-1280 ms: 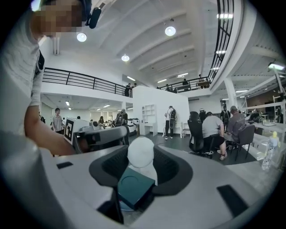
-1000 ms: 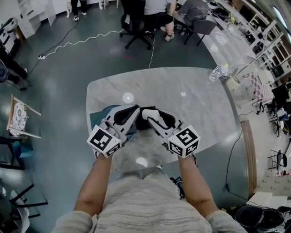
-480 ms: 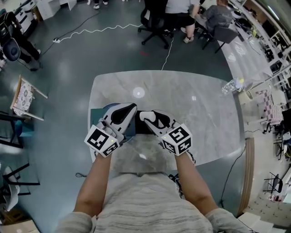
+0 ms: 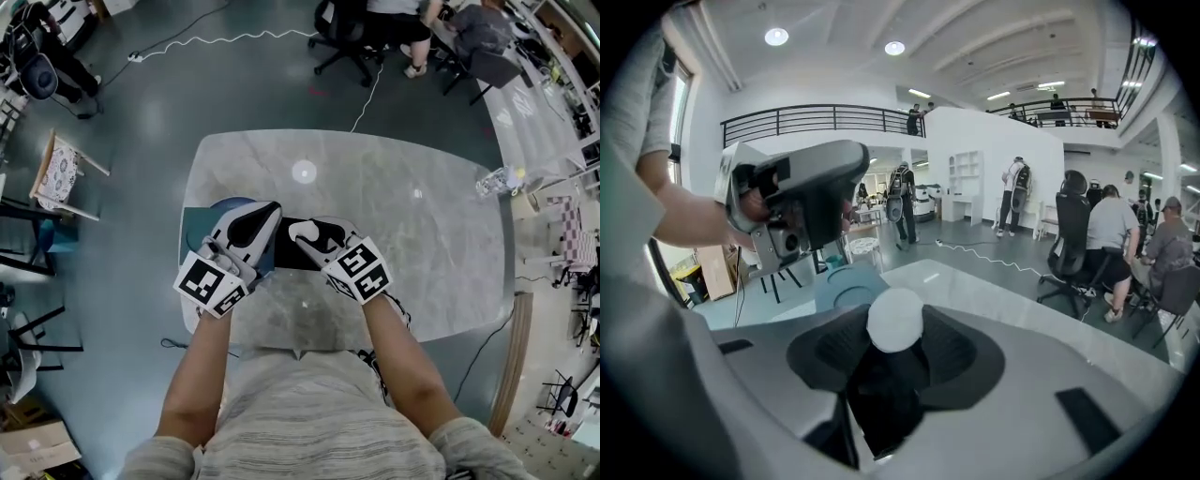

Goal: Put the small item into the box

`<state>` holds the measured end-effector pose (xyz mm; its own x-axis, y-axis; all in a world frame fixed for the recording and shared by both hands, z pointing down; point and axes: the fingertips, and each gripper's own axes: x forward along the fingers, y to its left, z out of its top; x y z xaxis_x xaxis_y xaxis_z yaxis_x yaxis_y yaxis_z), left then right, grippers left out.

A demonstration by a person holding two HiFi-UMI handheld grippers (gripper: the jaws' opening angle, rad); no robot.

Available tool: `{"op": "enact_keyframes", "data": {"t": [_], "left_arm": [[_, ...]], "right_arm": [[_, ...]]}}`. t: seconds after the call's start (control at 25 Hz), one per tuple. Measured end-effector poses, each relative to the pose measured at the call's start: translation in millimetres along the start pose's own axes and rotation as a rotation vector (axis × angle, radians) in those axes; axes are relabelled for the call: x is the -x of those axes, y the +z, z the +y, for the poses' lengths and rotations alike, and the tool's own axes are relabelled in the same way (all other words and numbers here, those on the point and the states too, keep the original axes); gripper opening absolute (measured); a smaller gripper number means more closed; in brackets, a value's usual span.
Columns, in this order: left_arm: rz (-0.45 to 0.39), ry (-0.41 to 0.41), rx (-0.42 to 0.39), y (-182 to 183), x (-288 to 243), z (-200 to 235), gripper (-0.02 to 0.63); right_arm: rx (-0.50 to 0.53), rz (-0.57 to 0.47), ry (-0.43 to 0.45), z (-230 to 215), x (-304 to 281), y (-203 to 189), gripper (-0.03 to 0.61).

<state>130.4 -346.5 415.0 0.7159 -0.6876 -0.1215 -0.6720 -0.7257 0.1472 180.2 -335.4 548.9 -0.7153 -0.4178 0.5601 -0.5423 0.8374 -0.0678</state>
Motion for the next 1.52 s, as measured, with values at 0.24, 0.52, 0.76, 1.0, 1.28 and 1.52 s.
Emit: {"op": "enact_keyframes", "data": {"t": [0.24, 0.52, 0.76, 1.0, 1.28, 1.52], "left_arm": [[0.01, 0.018, 0.012, -11, -6, 2, 0.023], [0.029, 0.027, 0.018, -19, -6, 7, 0.023], [0.049, 0.027, 0.022, -26, -1, 11, 0.023], [0.057, 0.022, 0.021, -31, -2, 16, 0.023], [0.052, 0.017, 0.036, -30, -1, 21, 0.023], [0.054, 0.016, 0.043, -32, -1, 25, 0.023]], "right_arm": [[0.028, 0.08, 0.024, -5, -19, -19, 0.186], [0.087, 0.188, 0.034, -6, -46, -40, 0.186], [0.143, 0.261, 0.041, -1, -64, -52, 0.187], [0.166, 0.318, 0.043, -1, -75, -65, 0.187], [0.186, 0.374, 0.048, -5, -87, -74, 0.187], [0.215, 0.393, 0.052, -4, -94, -78, 0.187]]}}
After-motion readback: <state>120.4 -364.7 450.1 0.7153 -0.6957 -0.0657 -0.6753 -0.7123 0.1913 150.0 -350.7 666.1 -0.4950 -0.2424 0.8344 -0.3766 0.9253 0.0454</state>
